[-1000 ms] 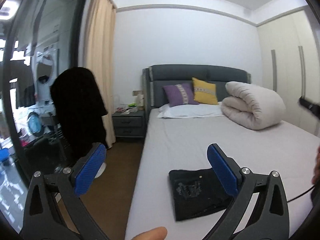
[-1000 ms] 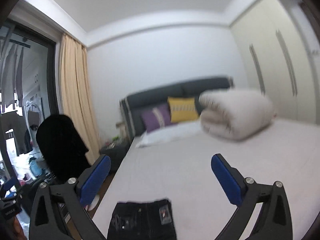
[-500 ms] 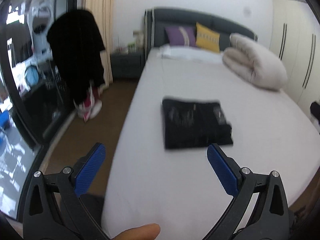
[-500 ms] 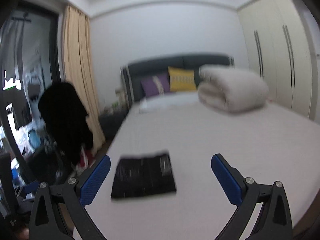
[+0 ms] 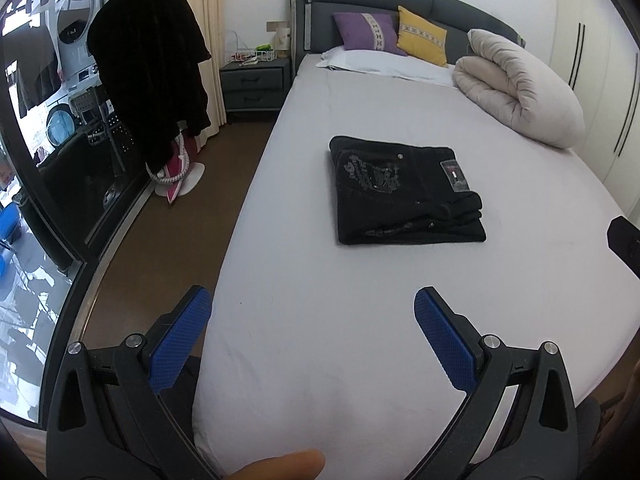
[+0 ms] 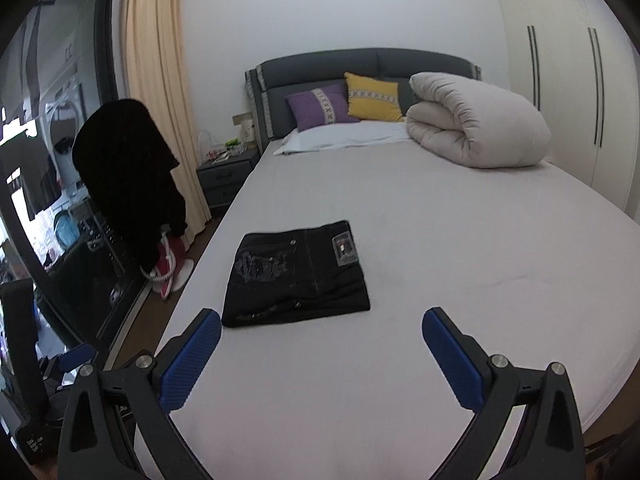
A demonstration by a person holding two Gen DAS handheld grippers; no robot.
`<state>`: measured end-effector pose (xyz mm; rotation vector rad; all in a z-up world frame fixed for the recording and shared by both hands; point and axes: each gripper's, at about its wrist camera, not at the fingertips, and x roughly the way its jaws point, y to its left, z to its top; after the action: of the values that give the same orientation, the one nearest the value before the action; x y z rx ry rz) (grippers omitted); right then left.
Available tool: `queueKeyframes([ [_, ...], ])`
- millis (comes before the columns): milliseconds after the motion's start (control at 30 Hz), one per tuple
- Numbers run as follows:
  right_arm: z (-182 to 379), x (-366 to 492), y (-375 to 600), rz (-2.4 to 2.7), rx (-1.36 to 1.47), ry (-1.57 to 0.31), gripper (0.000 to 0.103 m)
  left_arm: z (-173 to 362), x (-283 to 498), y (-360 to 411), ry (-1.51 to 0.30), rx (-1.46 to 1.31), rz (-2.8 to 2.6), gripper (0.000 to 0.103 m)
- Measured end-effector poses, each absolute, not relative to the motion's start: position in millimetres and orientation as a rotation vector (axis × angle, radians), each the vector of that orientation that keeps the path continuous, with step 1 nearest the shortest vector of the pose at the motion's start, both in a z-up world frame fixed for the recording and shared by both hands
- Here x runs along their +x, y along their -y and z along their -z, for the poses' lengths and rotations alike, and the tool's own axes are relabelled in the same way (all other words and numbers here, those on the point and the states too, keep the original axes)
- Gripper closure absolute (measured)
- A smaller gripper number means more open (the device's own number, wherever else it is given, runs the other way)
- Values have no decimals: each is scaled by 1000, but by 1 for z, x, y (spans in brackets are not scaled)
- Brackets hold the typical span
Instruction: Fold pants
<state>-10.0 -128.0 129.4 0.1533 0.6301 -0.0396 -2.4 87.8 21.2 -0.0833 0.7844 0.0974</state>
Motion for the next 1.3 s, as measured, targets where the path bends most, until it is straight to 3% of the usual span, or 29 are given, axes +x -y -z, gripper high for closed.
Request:
queueKeyframes([
  [1300,-104,-3,118,22,150,-715,0,4,12,-88,-818,-80,-120,0],
])
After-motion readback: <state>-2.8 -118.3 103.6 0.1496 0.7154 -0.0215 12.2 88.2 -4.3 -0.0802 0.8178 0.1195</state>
